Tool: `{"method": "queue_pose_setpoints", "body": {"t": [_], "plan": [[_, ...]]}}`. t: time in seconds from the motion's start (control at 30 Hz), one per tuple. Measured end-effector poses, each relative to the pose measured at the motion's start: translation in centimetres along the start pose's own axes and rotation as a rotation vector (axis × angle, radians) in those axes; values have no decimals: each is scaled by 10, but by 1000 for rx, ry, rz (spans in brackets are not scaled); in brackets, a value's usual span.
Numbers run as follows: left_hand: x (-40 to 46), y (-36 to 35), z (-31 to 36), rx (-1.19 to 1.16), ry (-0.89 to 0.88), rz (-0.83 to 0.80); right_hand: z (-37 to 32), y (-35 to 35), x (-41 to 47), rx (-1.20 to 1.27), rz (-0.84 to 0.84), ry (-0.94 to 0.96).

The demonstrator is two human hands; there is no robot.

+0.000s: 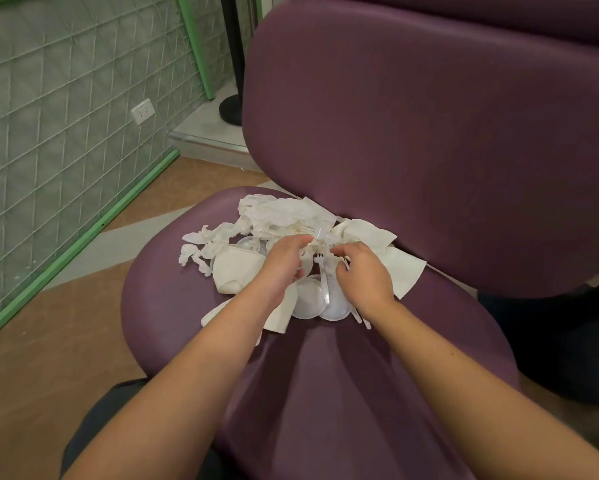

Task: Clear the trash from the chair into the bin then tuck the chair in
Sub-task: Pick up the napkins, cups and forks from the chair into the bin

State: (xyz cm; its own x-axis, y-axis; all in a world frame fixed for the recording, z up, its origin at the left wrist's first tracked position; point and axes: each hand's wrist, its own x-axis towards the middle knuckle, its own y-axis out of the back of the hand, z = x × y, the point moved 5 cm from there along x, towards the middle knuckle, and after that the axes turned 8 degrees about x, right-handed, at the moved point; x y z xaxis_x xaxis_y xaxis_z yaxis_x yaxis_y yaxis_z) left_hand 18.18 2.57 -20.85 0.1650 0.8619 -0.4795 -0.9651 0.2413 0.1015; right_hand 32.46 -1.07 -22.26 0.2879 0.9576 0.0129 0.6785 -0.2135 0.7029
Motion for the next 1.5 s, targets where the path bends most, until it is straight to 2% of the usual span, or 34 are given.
{"method": "queue_pose_setpoints", "body": {"t": [0.13, 0.2, 0.3, 0.37, 0.47, 0.57, 0.67, 0.83, 1.03, 1.2, 1.33, 1.4, 1.5], "plan": [[1, 6, 3, 188, -45, 30, 5, -24, 5, -255, -182, 66], [3, 8, 2, 240, -55, 36, 13, -29, 5, -356, -194, 72], [6, 10, 1, 316, -100, 28, 22, -25, 6, -328, -140, 54], [7, 8, 0, 382, -138, -19, 20, -14, 6, -211, -44, 55], [3, -1, 3, 415, -201, -94, 1, 10, 3, 149, 71, 40], [-1, -13, 7, 462, -175, -110, -23, 30, -2, 567, 44, 18], [-3, -19, 10, 415, -160, -129, -35, 38, -8, 708, 53, 8], [-3, -21, 14, 163, -155, -141, -33, 33, -17, 564, 189, 76], [-8, -13, 17, -260, -78, -236, -40, 4, -33, 304, 145, 237], [-10, -1, 11, -172, -86, -289, -43, 0, -21, 364, 124, 97], [-5, 12, 5, -153, -55, -291, -49, -3, -9, 239, 152, 79], [4, 22, 5, -162, -91, -206, -54, -9, -3, 234, 86, 119], [15, 40, 11, -175, -134, 19, -58, -18, 10, 238, 72, 138]]}}
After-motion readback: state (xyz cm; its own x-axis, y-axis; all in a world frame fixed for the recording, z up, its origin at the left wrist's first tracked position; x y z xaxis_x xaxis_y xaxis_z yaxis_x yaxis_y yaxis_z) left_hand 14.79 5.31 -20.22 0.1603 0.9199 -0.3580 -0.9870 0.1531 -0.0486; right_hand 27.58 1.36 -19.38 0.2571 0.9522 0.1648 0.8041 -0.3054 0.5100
